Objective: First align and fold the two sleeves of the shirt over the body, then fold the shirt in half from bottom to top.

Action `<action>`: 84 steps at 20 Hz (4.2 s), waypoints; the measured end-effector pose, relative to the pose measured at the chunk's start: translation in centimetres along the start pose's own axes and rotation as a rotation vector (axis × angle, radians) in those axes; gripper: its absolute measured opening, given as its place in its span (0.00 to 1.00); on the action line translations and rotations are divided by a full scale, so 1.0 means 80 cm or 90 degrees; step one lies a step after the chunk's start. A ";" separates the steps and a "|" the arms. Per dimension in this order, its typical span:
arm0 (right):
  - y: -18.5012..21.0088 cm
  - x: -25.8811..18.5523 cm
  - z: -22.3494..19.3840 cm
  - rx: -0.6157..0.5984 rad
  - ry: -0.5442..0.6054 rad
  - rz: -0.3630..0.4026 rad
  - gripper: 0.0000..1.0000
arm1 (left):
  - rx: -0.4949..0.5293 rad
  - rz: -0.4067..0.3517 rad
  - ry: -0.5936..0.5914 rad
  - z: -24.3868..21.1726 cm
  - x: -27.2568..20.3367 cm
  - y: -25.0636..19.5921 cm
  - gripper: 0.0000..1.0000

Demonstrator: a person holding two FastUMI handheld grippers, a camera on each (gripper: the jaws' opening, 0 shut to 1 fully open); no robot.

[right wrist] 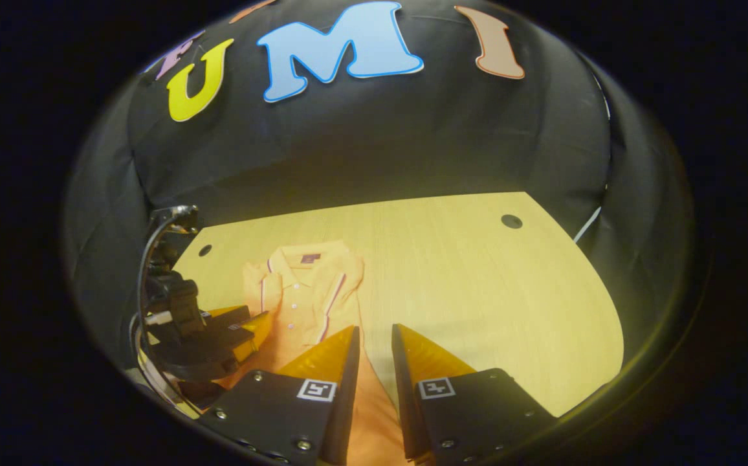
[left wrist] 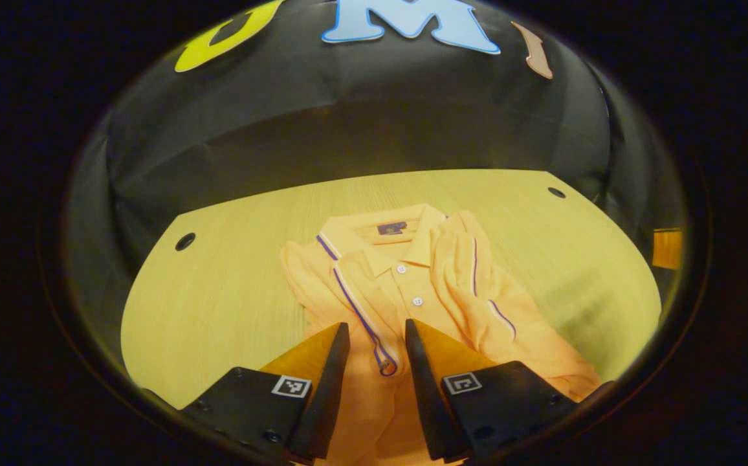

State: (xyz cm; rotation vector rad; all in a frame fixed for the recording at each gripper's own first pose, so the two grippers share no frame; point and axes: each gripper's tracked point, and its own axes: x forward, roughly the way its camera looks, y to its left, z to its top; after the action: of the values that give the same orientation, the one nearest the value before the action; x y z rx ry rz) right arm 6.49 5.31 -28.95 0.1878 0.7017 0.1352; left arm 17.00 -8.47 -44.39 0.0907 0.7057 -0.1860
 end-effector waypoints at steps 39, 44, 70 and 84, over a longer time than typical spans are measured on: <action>-0.019 -0.131 -0.306 -0.111 0.280 0.083 0.99 | 0.043 -0.010 0.205 -0.297 -0.290 -0.023 0.98; -0.026 -0.126 -0.332 -0.139 0.314 0.075 0.99 | 0.031 -0.005 0.214 -0.308 -0.284 -0.025 0.97; -0.023 -0.110 -0.325 -0.108 0.303 0.068 0.00 | -0.012 -0.016 0.149 -0.270 -0.274 -0.051 0.06; 0.028 -0.087 -0.141 -0.126 0.131 0.112 0.00 | -0.089 0.026 0.025 -0.088 -0.249 0.018 0.06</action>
State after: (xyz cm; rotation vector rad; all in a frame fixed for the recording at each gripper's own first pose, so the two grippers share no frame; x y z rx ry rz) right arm -6.23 7.63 -32.50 0.0452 0.8704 0.3954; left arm -2.01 -3.30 -36.69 -0.0243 0.7533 -0.0959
